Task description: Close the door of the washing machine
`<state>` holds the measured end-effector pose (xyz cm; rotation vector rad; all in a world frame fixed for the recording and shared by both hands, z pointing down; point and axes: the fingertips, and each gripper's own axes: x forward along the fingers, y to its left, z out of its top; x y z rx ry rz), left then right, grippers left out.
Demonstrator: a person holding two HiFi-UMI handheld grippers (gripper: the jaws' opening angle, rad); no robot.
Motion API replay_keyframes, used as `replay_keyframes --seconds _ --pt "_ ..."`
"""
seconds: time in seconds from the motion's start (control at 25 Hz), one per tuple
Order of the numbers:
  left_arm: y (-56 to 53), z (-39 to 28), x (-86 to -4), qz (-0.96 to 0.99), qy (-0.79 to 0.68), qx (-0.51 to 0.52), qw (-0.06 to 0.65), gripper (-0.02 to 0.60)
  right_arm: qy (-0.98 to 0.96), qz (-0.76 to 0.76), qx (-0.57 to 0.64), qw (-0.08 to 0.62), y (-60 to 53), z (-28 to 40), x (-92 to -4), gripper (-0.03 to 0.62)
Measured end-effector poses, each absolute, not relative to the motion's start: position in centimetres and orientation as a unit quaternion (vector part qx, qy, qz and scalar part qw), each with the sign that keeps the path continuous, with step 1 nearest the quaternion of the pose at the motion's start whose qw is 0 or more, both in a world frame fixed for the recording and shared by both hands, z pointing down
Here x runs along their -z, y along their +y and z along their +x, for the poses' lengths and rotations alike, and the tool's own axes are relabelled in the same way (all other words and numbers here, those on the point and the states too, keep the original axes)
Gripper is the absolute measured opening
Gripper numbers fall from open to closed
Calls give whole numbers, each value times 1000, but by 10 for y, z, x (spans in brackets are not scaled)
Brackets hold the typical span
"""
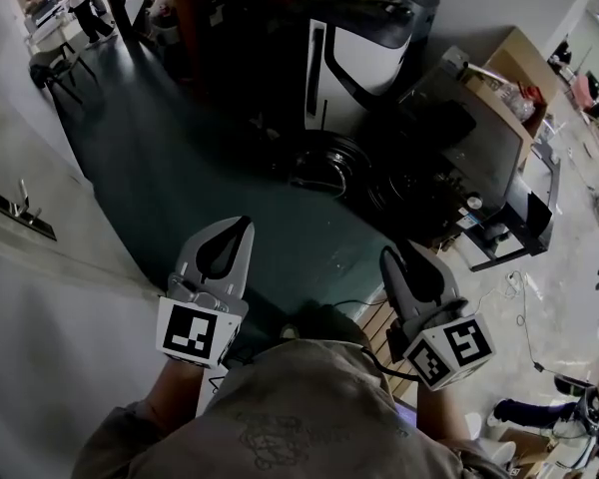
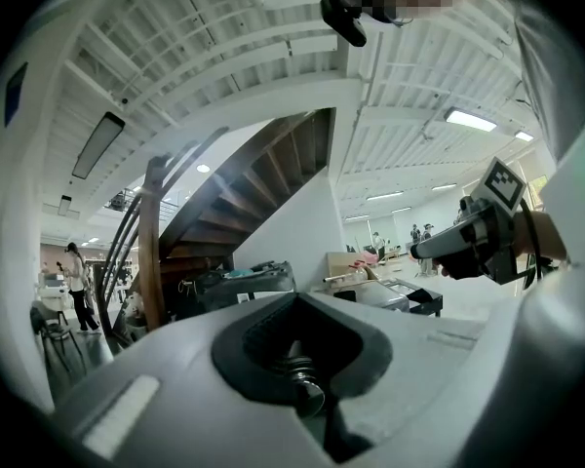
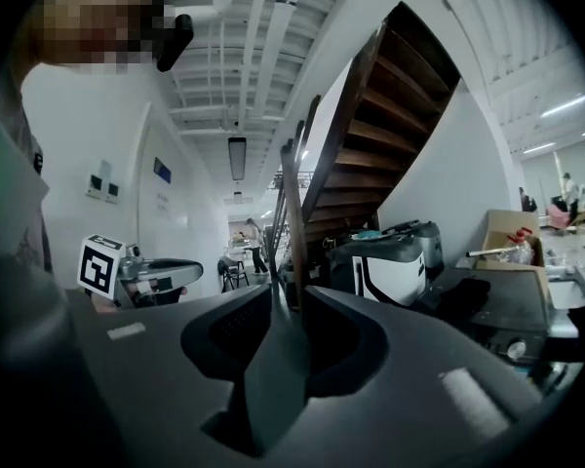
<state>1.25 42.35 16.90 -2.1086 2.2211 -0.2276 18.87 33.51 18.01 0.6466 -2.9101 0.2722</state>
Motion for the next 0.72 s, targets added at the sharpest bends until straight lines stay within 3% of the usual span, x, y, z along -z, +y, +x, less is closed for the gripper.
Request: replay_keyframes --seconds 0.2,0.72 --pt "422 3 -175 -681 728 76 32 0 -966 229 -93 81 317 181 -186 193" --pt "355 -39 -197 -672 735 90 17 0 -964 220 -101 107 243 135 -222 198"
